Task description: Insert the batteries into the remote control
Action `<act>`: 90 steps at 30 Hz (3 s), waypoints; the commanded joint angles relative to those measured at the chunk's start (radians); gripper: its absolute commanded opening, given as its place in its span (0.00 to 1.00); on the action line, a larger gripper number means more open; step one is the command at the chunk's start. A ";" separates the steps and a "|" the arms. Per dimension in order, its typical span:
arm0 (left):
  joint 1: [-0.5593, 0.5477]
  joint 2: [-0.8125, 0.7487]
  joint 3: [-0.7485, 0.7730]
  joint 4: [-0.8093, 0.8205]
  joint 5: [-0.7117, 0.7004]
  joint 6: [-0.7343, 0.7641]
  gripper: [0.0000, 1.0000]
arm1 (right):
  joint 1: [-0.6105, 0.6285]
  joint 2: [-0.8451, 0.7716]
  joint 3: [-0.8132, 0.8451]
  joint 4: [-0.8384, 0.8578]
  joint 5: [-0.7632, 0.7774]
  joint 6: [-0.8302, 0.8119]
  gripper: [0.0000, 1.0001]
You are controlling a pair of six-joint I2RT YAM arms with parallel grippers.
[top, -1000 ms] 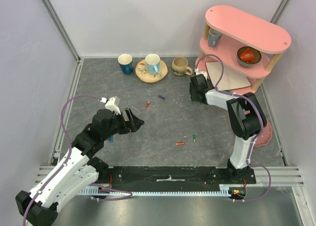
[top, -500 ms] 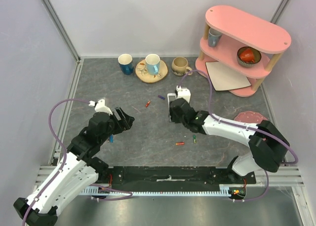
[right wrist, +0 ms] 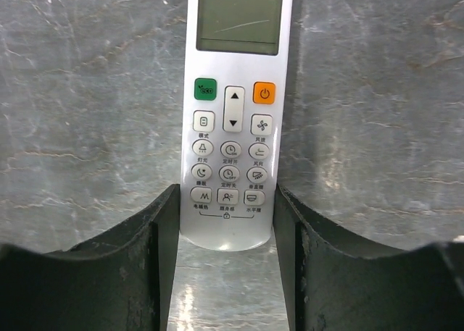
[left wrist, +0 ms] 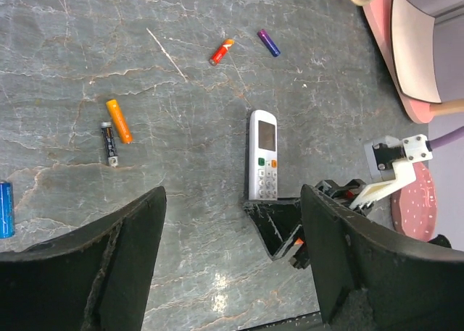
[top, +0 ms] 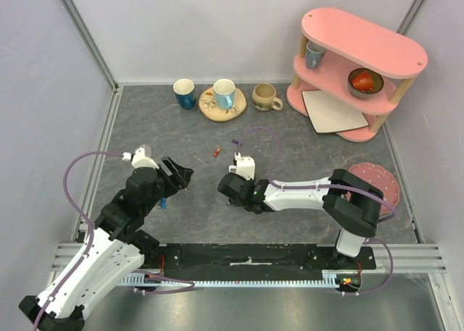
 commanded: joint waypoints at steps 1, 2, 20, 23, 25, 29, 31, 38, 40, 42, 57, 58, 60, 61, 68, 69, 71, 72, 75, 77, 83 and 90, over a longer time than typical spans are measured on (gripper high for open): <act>0.001 -0.017 -0.012 0.005 -0.031 -0.039 0.83 | 0.015 0.041 0.075 -0.006 0.026 0.098 0.64; 0.001 -0.015 -0.015 0.005 -0.029 -0.031 0.84 | 0.017 0.046 0.082 -0.012 0.023 0.098 0.69; -0.025 0.310 0.015 0.184 0.150 0.108 0.90 | 0.022 -0.506 -0.043 -0.327 0.225 -0.151 0.98; -0.099 0.463 0.052 0.241 0.147 0.116 0.89 | 0.020 -0.619 -0.084 -0.365 0.291 -0.173 0.98; -0.183 0.537 0.110 0.256 0.098 0.133 0.92 | 0.015 -0.688 -0.128 -0.366 0.311 -0.175 0.98; -0.277 0.732 0.239 0.216 -0.031 0.145 0.99 | 0.006 -0.751 -0.187 -0.334 0.305 -0.170 0.98; -0.282 0.818 0.291 0.215 -0.033 0.154 0.99 | 0.006 -0.771 -0.216 -0.317 0.299 -0.171 0.98; -0.283 0.990 0.368 0.273 0.007 0.239 0.99 | 0.005 -0.787 -0.250 -0.273 0.290 -0.190 0.98; -0.283 1.029 0.397 0.252 0.007 0.251 0.96 | 0.005 -0.791 -0.257 -0.263 0.285 -0.194 0.98; -0.282 1.080 0.412 0.245 0.004 0.253 0.94 | 0.005 -0.793 -0.262 -0.251 0.279 -0.199 0.98; -0.277 1.260 0.523 0.190 -0.043 0.253 0.80 | 0.002 -0.807 -0.274 -0.228 0.259 -0.213 0.98; -0.275 1.266 0.525 0.187 -0.042 0.253 0.79 | 0.000 -0.807 -0.276 -0.227 0.261 -0.213 0.98; -0.274 1.272 0.525 0.187 -0.039 0.253 0.76 | 0.002 -0.807 -0.277 -0.227 0.261 -0.216 0.98; -0.272 1.278 0.522 0.187 -0.037 0.253 0.75 | -0.001 -0.807 -0.277 -0.225 0.261 -0.216 0.98; -0.260 1.289 0.503 0.196 -0.020 0.249 0.60 | -0.005 -0.804 -0.277 -0.220 0.256 -0.219 0.98; -0.259 1.287 0.497 0.199 -0.019 0.249 0.57 | -0.005 -0.805 -0.277 -0.220 0.251 -0.218 0.98; -0.257 1.277 0.489 0.215 -0.008 0.251 0.48 | -0.006 -0.807 -0.276 -0.220 0.250 -0.216 0.98; -0.257 1.269 0.483 0.221 -0.005 0.254 0.45 | -0.006 -0.807 -0.276 -0.220 0.248 -0.214 0.98; -0.255 1.225 0.469 0.242 0.006 0.250 0.30 | -0.006 -0.817 -0.273 -0.220 0.242 -0.210 0.98; -0.255 1.188 0.453 0.253 0.013 0.249 0.14 | -0.006 -0.831 -0.259 -0.227 0.245 -0.211 0.98; -0.252 0.913 0.333 0.400 0.067 0.234 0.02 | -0.006 -0.882 -0.216 -0.228 0.309 -0.241 0.98; -0.196 0.508 0.022 0.860 0.228 0.177 0.02 | -0.069 -0.932 -0.257 -0.018 -0.033 -0.349 0.98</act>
